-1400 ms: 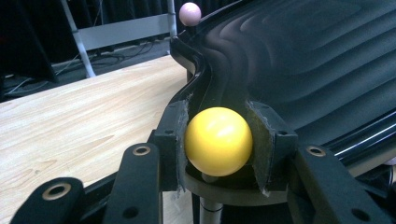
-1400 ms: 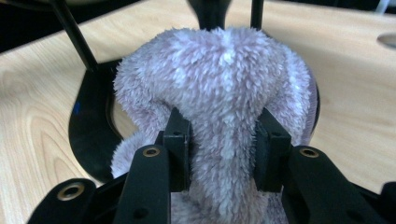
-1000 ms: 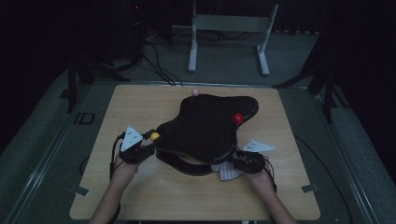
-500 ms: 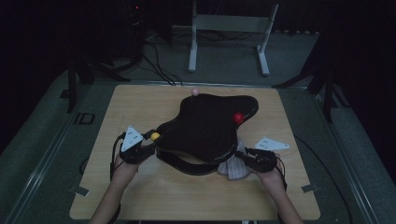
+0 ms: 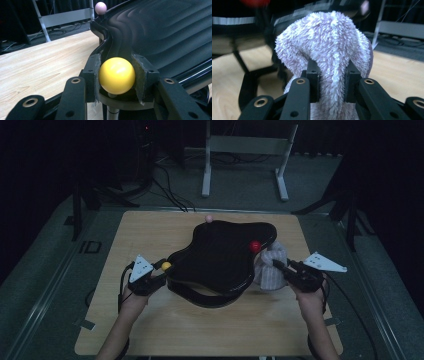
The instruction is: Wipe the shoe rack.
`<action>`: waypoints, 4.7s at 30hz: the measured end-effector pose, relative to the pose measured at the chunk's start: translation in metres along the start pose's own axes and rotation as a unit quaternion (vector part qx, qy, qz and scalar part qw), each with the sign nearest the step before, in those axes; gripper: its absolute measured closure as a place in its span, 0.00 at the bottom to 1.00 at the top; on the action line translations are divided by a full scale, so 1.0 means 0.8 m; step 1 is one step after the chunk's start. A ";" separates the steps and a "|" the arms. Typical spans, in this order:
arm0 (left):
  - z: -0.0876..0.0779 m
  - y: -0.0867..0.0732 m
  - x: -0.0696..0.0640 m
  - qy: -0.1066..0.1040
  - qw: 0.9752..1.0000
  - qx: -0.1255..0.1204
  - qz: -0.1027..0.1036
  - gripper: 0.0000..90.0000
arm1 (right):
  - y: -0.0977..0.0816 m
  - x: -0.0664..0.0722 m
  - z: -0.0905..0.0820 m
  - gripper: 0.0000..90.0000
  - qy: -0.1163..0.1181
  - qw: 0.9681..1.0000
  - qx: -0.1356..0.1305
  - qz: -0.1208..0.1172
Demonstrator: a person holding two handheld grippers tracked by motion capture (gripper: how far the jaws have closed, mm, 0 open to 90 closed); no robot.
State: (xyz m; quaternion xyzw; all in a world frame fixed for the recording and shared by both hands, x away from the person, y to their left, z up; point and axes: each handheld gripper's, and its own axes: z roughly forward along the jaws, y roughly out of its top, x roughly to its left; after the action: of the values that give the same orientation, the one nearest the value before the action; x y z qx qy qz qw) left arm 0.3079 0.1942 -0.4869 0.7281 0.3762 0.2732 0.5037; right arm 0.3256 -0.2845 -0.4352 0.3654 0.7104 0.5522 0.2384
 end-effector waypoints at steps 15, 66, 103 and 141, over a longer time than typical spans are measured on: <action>0.001 0.000 0.001 -0.002 1.000 0.000 0.002 0.67 | 0.062 -0.022 0.006 0.79 -0.017 0.999 -0.035 -0.004; 0.003 0.001 -0.002 -0.009 1.000 0.001 0.006 0.67 | 0.051 -0.002 0.009 0.79 -0.024 1.000 -0.011 -0.012; 0.003 0.000 -0.002 -0.014 1.000 -0.001 0.003 0.67 | 0.041 0.019 0.025 0.79 0.015 1.000 0.001 -0.012; 0.003 0.001 -0.003 -0.009 1.000 0.001 0.004 0.67 | 0.039 0.061 -0.024 0.80 0.074 0.997 -0.016 -0.031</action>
State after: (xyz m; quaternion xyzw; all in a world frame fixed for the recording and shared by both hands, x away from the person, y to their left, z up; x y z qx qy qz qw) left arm 0.3084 0.1908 -0.4868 0.7328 0.3689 0.2685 0.5048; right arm 0.2892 -0.2546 -0.3971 0.2975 0.7281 0.5815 0.2080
